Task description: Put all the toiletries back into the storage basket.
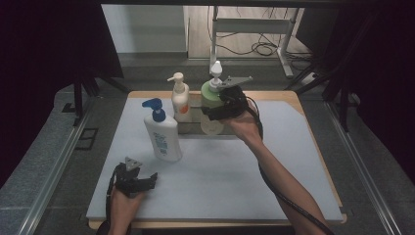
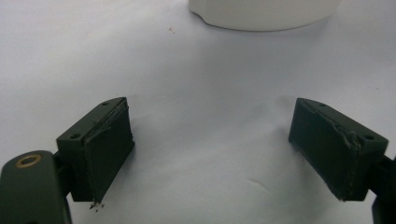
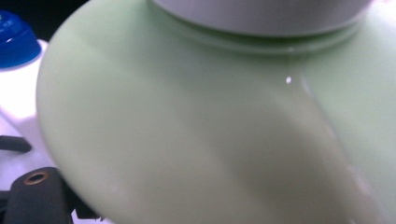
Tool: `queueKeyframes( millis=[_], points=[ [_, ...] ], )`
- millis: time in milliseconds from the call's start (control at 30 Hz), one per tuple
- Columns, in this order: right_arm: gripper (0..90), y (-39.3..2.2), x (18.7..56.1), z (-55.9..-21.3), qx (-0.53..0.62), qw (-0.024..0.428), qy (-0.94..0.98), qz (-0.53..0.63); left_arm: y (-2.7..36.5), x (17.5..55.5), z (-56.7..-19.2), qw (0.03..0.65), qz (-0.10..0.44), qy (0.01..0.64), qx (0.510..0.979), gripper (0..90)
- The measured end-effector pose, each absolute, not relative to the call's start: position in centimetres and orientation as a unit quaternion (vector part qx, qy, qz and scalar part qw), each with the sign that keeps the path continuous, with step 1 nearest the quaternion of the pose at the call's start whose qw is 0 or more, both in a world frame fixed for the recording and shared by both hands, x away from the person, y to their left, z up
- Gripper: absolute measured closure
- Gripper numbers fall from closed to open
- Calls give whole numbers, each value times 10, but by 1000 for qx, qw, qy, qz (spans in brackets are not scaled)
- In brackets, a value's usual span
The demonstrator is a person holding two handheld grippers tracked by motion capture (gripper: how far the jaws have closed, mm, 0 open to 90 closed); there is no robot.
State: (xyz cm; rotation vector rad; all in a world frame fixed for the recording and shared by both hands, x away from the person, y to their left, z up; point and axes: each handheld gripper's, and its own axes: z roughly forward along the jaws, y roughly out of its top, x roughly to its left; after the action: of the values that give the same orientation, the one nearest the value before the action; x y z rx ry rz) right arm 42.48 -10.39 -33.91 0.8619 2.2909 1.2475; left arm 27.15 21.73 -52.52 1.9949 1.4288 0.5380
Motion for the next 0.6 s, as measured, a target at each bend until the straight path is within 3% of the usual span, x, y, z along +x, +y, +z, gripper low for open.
queueKeyframes(
  millis=[600],
  points=[
    [120, -88, 454, -340, 326, 220, 811, 434, 217, 272, -525, 310, 204, 541, 755, 129]
  ],
)
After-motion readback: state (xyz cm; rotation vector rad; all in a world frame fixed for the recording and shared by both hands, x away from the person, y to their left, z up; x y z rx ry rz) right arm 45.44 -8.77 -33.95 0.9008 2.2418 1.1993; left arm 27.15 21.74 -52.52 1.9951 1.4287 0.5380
